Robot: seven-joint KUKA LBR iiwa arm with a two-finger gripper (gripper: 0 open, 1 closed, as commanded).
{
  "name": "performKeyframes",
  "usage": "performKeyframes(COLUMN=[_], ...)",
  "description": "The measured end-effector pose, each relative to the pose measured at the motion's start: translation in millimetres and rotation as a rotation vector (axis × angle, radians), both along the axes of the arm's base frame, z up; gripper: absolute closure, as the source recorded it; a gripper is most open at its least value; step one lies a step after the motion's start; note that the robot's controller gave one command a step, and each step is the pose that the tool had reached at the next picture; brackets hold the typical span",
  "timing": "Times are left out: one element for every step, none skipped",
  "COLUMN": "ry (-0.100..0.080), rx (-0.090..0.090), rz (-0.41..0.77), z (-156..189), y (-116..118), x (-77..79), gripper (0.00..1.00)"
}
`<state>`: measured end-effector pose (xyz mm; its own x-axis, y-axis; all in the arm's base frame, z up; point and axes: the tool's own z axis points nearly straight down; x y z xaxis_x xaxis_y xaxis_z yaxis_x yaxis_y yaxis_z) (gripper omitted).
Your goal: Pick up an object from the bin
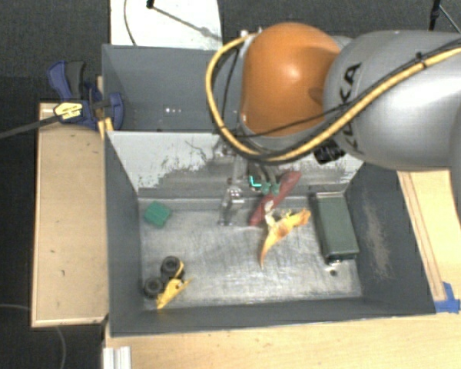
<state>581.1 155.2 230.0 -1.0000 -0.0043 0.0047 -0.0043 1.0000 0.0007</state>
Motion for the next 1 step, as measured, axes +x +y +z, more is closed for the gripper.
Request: performKeyframes(ry=[-0.003], rx=[0.000], rz=[-0.001], z=[2.1], y=[-0.3], x=[0.3], gripper=[0.00])
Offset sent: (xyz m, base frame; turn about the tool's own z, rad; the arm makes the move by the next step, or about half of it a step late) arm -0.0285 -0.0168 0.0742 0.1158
